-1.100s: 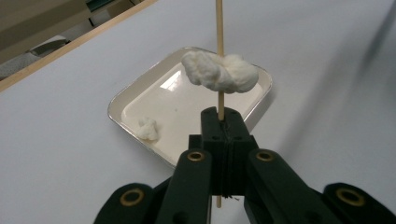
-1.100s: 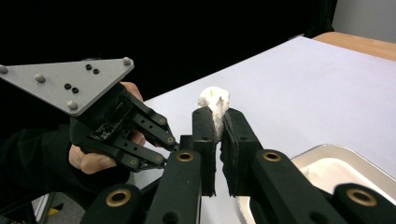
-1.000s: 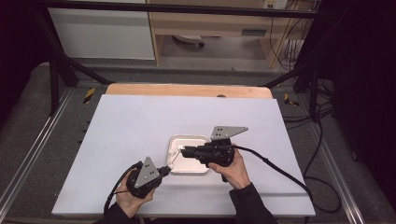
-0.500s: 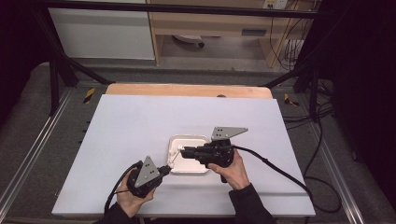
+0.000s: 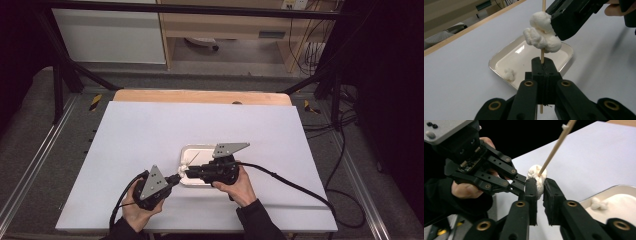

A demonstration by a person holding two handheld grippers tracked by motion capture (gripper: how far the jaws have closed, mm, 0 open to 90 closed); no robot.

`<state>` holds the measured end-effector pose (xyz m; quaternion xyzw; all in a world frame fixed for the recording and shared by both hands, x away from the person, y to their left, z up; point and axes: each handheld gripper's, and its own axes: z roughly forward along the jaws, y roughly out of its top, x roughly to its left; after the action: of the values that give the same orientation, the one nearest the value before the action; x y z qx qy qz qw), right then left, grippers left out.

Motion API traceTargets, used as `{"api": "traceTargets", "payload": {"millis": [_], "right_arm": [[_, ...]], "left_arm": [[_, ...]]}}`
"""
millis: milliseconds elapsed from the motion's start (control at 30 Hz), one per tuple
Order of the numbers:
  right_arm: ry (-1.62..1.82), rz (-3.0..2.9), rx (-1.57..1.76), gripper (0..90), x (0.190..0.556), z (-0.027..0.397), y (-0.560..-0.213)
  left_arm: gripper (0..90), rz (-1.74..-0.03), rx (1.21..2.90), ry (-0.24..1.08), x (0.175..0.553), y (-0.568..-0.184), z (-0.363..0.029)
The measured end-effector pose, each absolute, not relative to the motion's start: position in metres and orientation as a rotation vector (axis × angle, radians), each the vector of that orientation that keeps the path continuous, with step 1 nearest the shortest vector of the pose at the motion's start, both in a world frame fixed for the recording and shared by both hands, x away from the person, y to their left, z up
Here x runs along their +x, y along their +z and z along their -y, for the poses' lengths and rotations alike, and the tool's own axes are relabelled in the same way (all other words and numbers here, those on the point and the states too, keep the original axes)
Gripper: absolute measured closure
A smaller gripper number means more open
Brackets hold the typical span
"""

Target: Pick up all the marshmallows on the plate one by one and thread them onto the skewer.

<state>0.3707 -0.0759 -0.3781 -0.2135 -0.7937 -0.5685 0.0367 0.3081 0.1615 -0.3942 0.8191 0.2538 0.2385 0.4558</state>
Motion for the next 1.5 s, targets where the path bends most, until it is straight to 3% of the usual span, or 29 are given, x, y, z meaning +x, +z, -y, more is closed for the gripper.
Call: {"api": "traceTargets", "payload": {"millis": [133, 433, 867, 1100, 1267, 1500], "right_arm": [[-1.859, 2.476, -0.744, 40.2, 0.371, 0.083, -0.373], [-1.753, 2.687, -0.963, 25.3, 0.396, 0.076, -0.390], [-1.333, 2.883, -0.958, 44.8, 0.439, 0.019, -0.434], [-1.268, 2.930, -0.893, 67.0, 0.445, 0.015, -0.448], [-1.307, 2.902, -0.900, 73.3, 0.440, 0.021, -0.440], [-1.656, 2.698, -0.916, 74.3, 0.413, 0.070, -0.389]], "left_arm": [[89.3, -0.716, 1.972, 0.544, 0.314, -0.396, -0.174], [89.2, -0.820, 1.911, 0.527, 0.323, -0.393, -0.205], [89.2, -0.862, 1.928, 0.478, 0.330, -0.400, -0.209], [89.2, -0.868, 1.928, 0.475, 0.331, -0.401, -0.210], [89.2, -0.865, 1.928, 0.465, 0.330, -0.401, -0.208], [89.2, -0.820, 1.940, 0.450, 0.325, -0.400, -0.198]]}}
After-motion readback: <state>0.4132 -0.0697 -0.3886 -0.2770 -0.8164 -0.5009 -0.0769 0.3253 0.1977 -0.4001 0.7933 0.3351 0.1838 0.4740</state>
